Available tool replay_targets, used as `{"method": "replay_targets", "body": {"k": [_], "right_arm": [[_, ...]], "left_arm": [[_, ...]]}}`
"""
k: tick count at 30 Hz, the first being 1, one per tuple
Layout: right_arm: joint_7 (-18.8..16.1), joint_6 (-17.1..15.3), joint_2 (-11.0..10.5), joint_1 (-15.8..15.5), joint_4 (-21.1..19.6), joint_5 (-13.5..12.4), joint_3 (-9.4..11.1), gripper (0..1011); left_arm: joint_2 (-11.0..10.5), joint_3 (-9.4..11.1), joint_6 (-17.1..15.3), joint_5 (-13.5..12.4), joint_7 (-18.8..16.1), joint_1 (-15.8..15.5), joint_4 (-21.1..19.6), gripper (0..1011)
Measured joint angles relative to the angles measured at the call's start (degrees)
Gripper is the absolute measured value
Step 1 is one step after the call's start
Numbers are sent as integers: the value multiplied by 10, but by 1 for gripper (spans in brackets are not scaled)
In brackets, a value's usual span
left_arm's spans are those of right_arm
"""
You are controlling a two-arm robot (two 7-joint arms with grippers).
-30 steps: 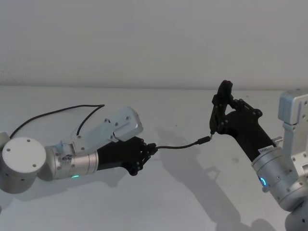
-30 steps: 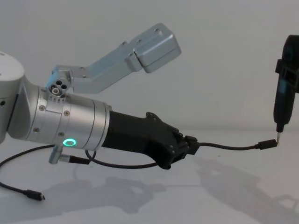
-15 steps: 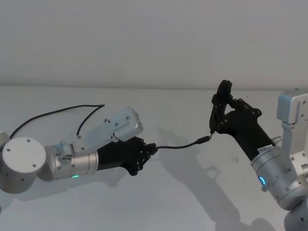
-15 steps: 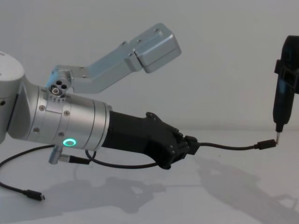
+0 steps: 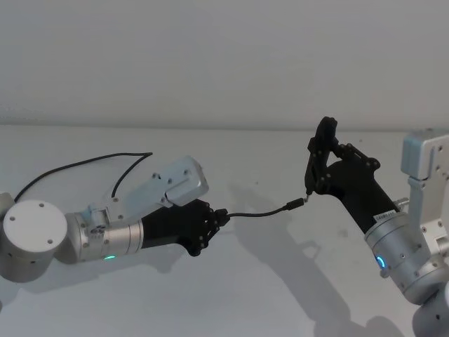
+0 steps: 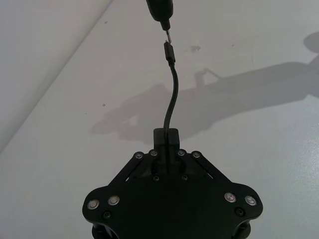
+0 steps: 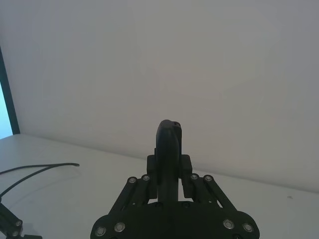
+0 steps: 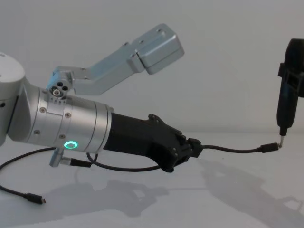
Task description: Pick up the data cable with the one hand.
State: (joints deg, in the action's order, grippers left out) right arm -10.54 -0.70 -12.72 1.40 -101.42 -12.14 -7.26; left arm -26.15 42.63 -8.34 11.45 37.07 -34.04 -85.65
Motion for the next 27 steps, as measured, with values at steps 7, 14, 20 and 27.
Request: {"method": "replay_targets", "body": {"k": [7, 14, 20, 27], "right_arm": [[-2, -1, 1, 3, 4, 0, 0, 275], [-3, -2, 2, 6, 7, 0, -1, 275], [-3, -3, 2, 7, 8, 0, -1, 275], [-4, -3, 2, 8, 9, 0, -1, 274]], "left_arm": [[0, 0, 0, 0, 0, 0, 0, 36], [0, 0, 0, 0, 0, 0, 0, 36], [0, 0, 0, 0, 0, 0, 0, 36], [0, 0, 0, 0, 0, 0, 0, 36]]}}
